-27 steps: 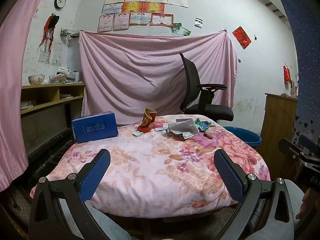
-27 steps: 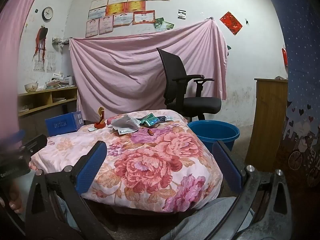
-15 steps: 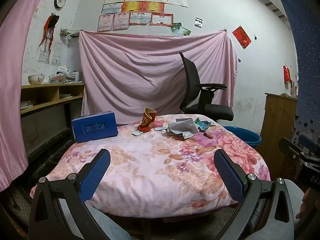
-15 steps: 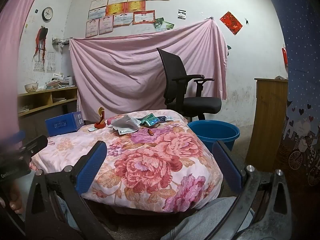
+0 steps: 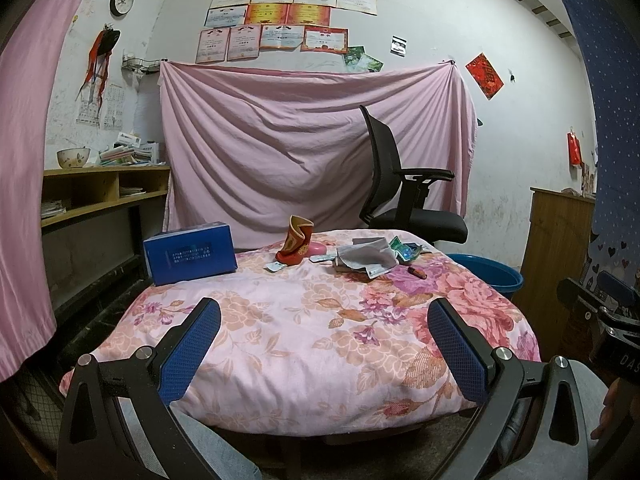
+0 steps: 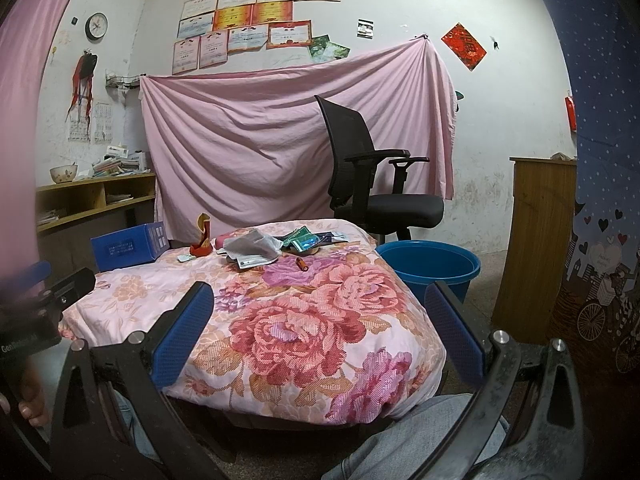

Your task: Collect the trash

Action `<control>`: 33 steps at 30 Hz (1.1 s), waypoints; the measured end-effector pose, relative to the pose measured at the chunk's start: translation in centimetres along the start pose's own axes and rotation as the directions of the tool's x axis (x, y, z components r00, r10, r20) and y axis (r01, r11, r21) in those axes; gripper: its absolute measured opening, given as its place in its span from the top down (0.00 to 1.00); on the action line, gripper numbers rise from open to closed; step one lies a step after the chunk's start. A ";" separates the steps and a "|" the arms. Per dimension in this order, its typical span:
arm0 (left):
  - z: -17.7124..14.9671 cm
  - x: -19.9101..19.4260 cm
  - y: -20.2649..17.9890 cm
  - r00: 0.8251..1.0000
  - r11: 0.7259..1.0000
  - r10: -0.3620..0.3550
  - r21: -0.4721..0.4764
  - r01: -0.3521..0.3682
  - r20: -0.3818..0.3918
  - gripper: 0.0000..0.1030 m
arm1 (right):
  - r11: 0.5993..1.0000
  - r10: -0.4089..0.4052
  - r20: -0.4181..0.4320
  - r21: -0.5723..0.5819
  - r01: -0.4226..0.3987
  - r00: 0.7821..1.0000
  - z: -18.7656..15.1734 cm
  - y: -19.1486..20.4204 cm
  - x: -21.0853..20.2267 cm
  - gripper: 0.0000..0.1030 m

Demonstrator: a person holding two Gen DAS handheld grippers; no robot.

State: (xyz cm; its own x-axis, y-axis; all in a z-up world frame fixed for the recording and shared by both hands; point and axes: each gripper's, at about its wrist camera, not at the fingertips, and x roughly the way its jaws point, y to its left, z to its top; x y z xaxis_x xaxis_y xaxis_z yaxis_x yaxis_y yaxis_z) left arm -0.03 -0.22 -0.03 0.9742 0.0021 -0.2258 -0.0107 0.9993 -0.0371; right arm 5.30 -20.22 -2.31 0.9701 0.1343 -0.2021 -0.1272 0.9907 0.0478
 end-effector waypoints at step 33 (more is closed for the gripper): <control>-0.1 1.0 0.1 0.998 1.000 -0.004 -0.001 0.004 -0.055 0.01 | 0.999 0.029 -0.048 0.021 -0.028 0.998 0.2 0.2 0.3 0.00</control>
State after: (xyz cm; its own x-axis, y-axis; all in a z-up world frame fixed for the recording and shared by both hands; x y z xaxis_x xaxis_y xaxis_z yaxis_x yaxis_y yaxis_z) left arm 0.94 -0.16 -0.39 0.9604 -0.0044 -0.2787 -0.0067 0.9992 -0.0388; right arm 5.61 -19.98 -2.15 0.9550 0.1638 -0.2473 -0.1499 0.9859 0.0742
